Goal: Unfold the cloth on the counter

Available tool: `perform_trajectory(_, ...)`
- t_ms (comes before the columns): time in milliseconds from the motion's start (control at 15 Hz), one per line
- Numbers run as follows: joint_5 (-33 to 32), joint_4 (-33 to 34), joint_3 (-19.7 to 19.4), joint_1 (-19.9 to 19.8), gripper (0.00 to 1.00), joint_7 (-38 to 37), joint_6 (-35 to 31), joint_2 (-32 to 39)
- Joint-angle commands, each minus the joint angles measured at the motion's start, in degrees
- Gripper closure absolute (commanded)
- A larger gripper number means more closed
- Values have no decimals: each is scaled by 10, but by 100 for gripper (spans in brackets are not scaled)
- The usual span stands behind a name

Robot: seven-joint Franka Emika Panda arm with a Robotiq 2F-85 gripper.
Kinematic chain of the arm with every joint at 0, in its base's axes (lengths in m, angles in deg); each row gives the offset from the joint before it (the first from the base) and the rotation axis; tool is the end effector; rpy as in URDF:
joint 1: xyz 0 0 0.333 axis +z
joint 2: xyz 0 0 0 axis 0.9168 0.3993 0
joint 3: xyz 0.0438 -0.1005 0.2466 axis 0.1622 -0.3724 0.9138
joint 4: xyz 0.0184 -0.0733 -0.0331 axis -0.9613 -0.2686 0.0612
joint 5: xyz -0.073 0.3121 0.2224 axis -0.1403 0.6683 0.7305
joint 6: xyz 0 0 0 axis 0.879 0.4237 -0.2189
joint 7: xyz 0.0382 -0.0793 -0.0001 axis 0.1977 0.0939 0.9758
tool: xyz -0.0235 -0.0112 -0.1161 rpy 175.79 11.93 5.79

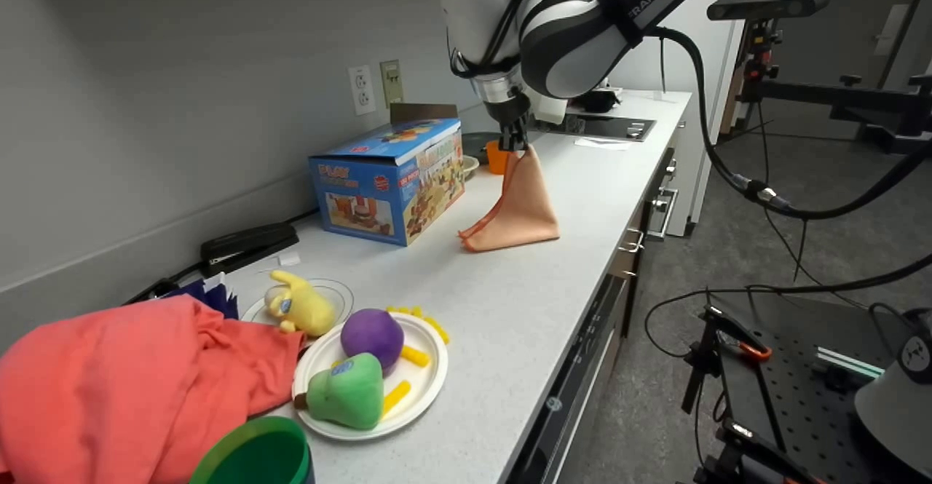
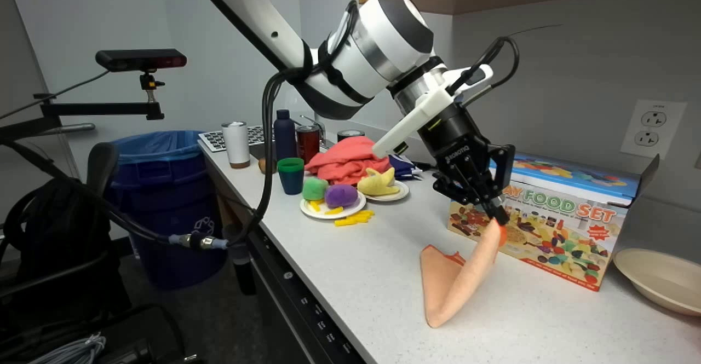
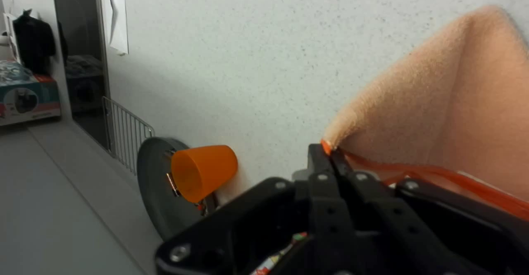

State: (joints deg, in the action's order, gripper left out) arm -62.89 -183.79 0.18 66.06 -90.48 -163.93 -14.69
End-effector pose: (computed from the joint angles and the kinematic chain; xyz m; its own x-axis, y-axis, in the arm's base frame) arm 0.5584 -0.1275 0.3184 1.0000 0.0062 -0.0009 0.0052 -0.7449 0.6671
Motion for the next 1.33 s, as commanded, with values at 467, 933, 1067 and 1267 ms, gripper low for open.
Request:
perform_trajectory(467,-69,-11,11,-23,12,-65,1,13)
perform_trajectory(933,117,-34,4,-64,0,-27,-146,9)
perform_trajectory(1067,179,-51,-1,-75,0,-6,-192,10)
perform_trajectory(1267,264,-78,-7,-86,0,38,-246,13)
